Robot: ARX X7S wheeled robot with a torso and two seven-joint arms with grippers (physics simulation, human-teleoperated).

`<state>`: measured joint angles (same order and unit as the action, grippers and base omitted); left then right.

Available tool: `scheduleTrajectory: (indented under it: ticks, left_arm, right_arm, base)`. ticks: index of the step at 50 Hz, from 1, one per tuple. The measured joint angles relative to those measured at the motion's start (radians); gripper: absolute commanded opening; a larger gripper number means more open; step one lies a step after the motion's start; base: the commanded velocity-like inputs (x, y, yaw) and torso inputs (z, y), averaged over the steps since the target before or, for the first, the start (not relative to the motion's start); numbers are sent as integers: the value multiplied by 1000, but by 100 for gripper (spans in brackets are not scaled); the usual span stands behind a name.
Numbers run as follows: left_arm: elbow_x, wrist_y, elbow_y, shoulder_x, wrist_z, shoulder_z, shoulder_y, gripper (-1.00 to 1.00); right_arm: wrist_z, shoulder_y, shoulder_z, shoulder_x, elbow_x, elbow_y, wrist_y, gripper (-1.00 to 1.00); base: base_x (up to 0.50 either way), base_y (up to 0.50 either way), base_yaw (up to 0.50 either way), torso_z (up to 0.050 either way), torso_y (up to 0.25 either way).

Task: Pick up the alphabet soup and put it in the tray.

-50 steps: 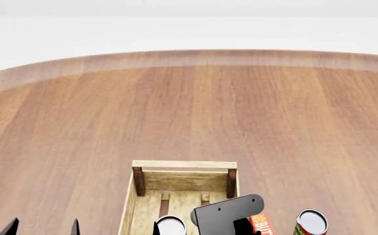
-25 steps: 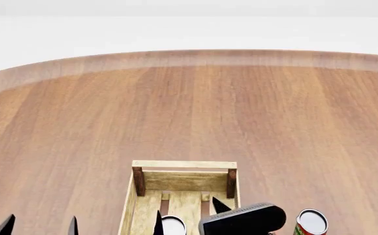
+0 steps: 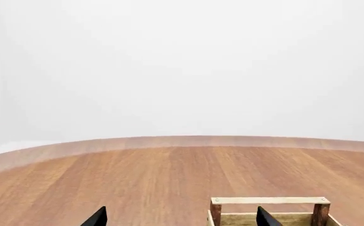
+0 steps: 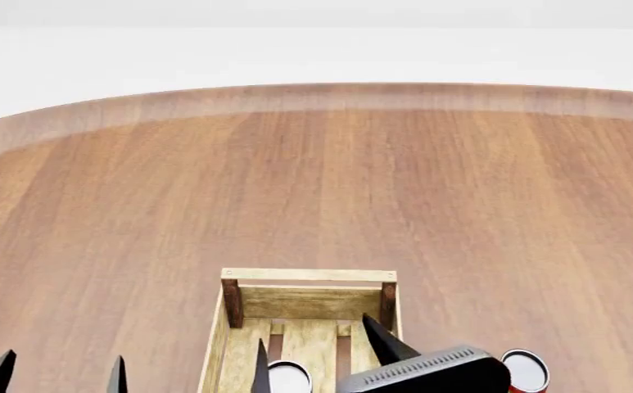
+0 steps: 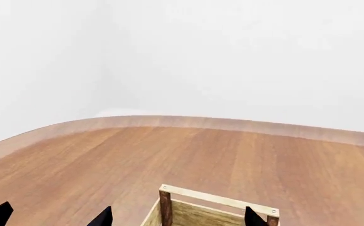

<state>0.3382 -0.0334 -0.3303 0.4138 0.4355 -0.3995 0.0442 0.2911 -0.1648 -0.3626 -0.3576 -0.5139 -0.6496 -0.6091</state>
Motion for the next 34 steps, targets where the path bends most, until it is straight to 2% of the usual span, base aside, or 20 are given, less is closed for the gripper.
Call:
scheduleTrajectory:
  ticks: [34]
  left_arm:
    - [53, 44, -208, 56, 40, 23, 43, 100]
  right_arm:
    - [111, 6, 40, -41, -62, -245, -75, 100]
  base:
    - [0, 0, 0, 0, 0]
